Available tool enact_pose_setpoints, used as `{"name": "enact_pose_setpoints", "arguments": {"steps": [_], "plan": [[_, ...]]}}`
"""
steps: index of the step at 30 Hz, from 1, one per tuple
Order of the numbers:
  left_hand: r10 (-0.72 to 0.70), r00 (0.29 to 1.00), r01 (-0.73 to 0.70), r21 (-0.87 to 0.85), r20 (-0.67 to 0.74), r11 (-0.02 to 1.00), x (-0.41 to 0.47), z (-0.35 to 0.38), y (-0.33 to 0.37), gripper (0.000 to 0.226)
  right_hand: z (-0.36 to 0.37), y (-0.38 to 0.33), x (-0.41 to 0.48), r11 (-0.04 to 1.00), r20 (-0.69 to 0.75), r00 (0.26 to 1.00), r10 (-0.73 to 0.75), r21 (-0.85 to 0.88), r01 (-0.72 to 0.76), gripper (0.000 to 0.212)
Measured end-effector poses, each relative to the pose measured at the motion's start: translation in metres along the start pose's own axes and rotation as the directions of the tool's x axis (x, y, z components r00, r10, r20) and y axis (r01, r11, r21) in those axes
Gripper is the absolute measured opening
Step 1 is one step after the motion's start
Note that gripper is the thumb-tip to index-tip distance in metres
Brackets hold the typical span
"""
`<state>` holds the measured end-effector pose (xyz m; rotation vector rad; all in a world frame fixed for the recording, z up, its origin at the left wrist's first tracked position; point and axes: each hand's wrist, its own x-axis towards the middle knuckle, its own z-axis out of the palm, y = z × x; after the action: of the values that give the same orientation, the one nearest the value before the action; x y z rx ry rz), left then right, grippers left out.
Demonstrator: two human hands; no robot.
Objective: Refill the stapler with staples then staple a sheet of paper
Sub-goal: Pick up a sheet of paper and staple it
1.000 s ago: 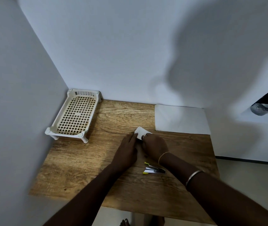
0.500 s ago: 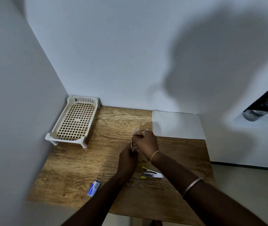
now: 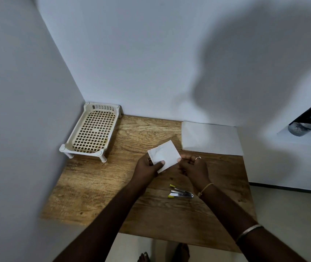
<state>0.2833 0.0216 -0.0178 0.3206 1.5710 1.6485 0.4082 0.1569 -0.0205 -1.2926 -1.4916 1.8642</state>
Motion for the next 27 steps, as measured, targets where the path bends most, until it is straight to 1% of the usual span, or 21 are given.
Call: {"name": "enact_pose_setpoints", "arguments": {"steps": [3, 5, 7, 8, 9, 10, 11, 12, 13, 14, 15, 17, 18, 19, 20, 24, 25, 26, 27], "plan": [[-0.017, 1.0, 0.015, -0.075, -0.023, 0.997, -0.006, 0.001, -0.003, 0.043, -0.001, 0.007, -0.007, 0.998, 0.001, 1.0, 0.013, 0.067, -0.013, 0.019], [-0.038, 0.998, 0.034, -0.083, -0.049, 0.996, -0.008, 0.001, -0.005, 0.041, -0.002, 0.01, -0.012, 0.995, 0.0, 1.0, 0.006, 0.097, -0.006, 0.018], [-0.06, 0.996, 0.055, -0.086, -0.068, 0.995, -0.009, 0.001, -0.007, 0.04, -0.004, 0.016, -0.017, 0.996, 0.004, 1.0, -0.011, 0.09, 0.01, 0.019], [-0.067, 0.995, 0.061, -0.088, -0.076, 0.994, -0.01, 0.001, -0.007, 0.04, -0.005, 0.02, -0.019, 0.997, 0.003, 0.999, -0.032, 0.067, 0.031, 0.019], [-0.07, 0.994, 0.063, -0.088, -0.081, 0.994, -0.01, 0.001, -0.007, 0.039, -0.007, 0.024, -0.023, 0.997, -0.001, 0.997, -0.072, 0.007, 0.072, 0.017], [-0.069, 0.994, 0.062, -0.087, -0.083, 0.994, -0.011, 0.001, -0.006, 0.038, -0.009, 0.03, -0.027, 0.985, -0.004, 0.99, -0.139, -0.106, 0.137, 0.017], [-0.07, 0.994, 0.062, -0.088, -0.086, 0.994, -0.011, 0.0, -0.005, 0.037, -0.012, 0.036, -0.031, 0.94, 0.011, 0.976, -0.216, -0.267, 0.212, 0.018], [-0.073, 0.993, 0.065, -0.093, -0.089, 0.994, -0.011, -0.001, -0.004, 0.036, -0.017, 0.044, -0.036, 0.854, 0.058, 0.959, -0.279, -0.442, 0.275, 0.021], [-0.078, 0.993, 0.069, -0.1, -0.093, 0.993, -0.011, -0.001, -0.003, 0.035, -0.022, 0.051, -0.04, 0.729, 0.133, 0.941, -0.312, -0.602, 0.327, 0.027], [-0.083, 0.992, 0.072, -0.104, -0.097, 0.992, -0.01, -0.002, -0.002, 0.035, -0.026, 0.058, -0.044, 0.586, 0.228, 0.922, -0.312, -0.718, 0.376, 0.037], [-0.086, 0.991, 0.075, -0.105, -0.1, 0.992, -0.01, -0.002, -0.001, 0.034, -0.029, 0.064, -0.047, 0.471, 0.316, 0.905, -0.284, -0.777, 0.419, 0.049], [-0.091, 0.991, 0.08, -0.108, -0.102, 0.991, -0.011, -0.002, 0.001, 0.033, -0.032, 0.073, -0.051, 0.321, 0.422, 0.879, -0.221, -0.82, 0.474, 0.067], [-0.092, 0.991, 0.08, -0.11, -0.101, 0.991, -0.011, -0.002, 0.001, 0.033, -0.033, 0.077, -0.052, 0.253, 0.445, 0.871, -0.209, -0.835, 0.488, 0.071], [-0.092, 0.991, 0.081, -0.112, -0.099, 0.99, -0.011, -0.002, 0.001, 0.032, -0.032, 0.079, -0.053, 0.195, 0.451, 0.868, -0.207, -0.85, 0.489, 0.07], [-0.093, 0.991, 0.082, -0.114, -0.098, 0.99, -0.012, -0.002, 0.001, 0.032, -0.031, 0.08, -0.053, 0.159, 0.445, 0.869, -0.216, -0.862, 0.48, 0.065], [-0.098, 0.99, 0.085, -0.132, -0.102, 0.988, -0.012, -0.004, 0.001, 0.031, -0.029, 0.08, -0.051, 0.109, 0.413, 0.879, -0.237, -0.888, 0.447, 0.043], [-0.1, 0.99, 0.085, -0.137, -0.103, 0.987, -0.012, -0.005, 0.002, 0.031, -0.029, 0.079, -0.05, 0.126, 0.408, 0.885, -0.226, -0.888, 0.442, 0.04], [-0.101, 0.989, 0.086, -0.141, -0.104, 0.986, -0.012, -0.005, 0.003, 0.031, -0.028, 0.078, -0.049, 0.17, 0.397, 0.892, -0.215, -0.884, 0.435, 0.037], [-0.102, 0.989, 0.086, -0.144, -0.105, 0.986, -0.012, -0.005, 0.004, 0.031, -0.027, 0.076, -0.05, 0.238, 0.376, 0.903, -0.208, -0.876, 0.419, 0.033]]}}
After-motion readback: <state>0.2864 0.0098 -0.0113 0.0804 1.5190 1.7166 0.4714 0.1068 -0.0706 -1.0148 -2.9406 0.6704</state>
